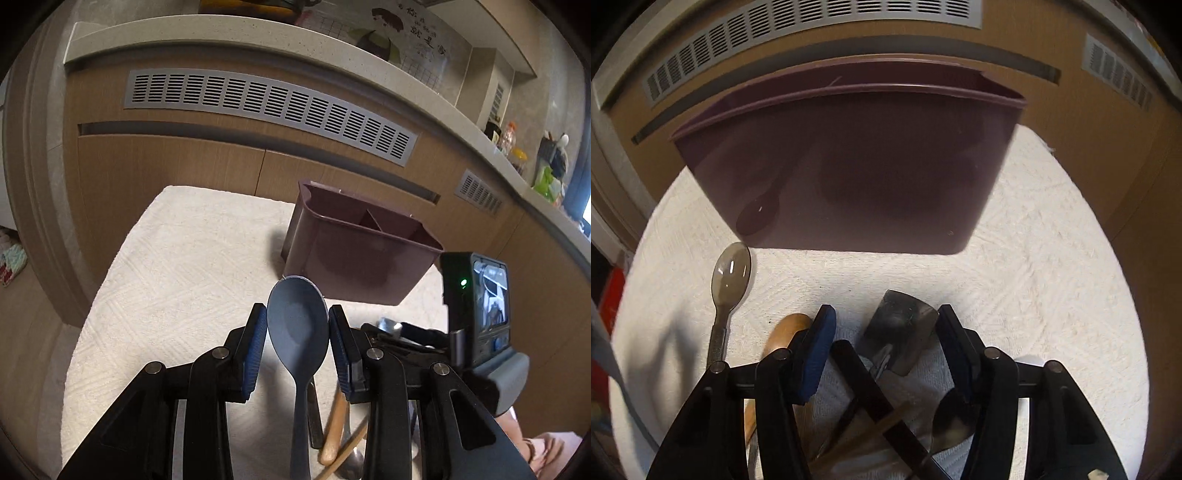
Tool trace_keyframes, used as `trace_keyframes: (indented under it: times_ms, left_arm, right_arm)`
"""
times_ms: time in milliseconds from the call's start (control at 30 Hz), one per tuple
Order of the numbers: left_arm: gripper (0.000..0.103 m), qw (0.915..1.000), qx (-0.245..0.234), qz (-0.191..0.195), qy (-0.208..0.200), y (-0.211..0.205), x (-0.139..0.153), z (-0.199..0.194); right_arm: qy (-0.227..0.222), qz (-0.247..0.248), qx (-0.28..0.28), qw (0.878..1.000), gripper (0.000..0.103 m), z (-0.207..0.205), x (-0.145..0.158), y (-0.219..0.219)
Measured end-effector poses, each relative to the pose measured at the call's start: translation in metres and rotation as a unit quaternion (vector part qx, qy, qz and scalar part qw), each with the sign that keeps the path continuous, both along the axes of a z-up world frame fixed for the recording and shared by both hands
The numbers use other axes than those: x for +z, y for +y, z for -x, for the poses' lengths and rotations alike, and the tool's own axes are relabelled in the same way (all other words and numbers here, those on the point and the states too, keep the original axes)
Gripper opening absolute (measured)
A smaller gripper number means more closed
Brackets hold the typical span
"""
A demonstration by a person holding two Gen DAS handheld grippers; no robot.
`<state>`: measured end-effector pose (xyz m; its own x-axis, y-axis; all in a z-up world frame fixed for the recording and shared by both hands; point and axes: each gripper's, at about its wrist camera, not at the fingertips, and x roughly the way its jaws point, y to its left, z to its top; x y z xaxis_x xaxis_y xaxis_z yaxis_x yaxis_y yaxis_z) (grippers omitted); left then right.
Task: Organize utensils
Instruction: 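Lift the blue spoon with the left tool while the right tool carries the spatula to the caddy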
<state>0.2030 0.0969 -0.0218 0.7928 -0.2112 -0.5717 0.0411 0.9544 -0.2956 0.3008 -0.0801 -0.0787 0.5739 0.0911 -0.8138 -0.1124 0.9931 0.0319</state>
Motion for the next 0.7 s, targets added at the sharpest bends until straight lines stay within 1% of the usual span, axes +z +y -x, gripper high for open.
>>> trace_keyframes:
  times_ms: [33, 67, 167, 333, 500, 700]
  left_arm:
    - [0.035, 1.0000, 0.001, 0.002, -0.001, 0.001, 0.000, 0.001]
    - [0.035, 1.0000, 0.002, 0.005, -0.002, 0.003, 0.001, 0.002]
    - [0.035, 0.9999, 0.004, 0.013, -0.004, 0.004, 0.003, 0.007]
    - [0.035, 0.9998, 0.004, 0.010, -0.014, 0.001, 0.012, 0.015]
    - [0.034, 0.9997, 0.002, 0.008, -0.024, -0.004, 0.022, 0.021]
    - [0.034, 0.9990, -0.007, -0.009, -0.044, -0.017, 0.042, 0.032]
  right_arm:
    - [-0.006, 0.006, 0.010, 1.000, 0.034, 0.001, 0.000, 0.004]
    - [-0.008, 0.008, 0.025, 1.000, 0.033, 0.002, 0.001, 0.006]
    - [-0.017, -0.010, 0.052, 0.998, 0.032, 0.007, 0.007, 0.000]
    - [-0.055, -0.054, 0.076, 0.994, 0.032, 0.023, 0.035, -0.028]
    - [-0.098, -0.060, 0.089, 0.989, 0.032, 0.045, 0.063, -0.046]
    - [-0.155, -0.061, 0.104, 0.981, 0.029, 0.076, 0.093, -0.048]
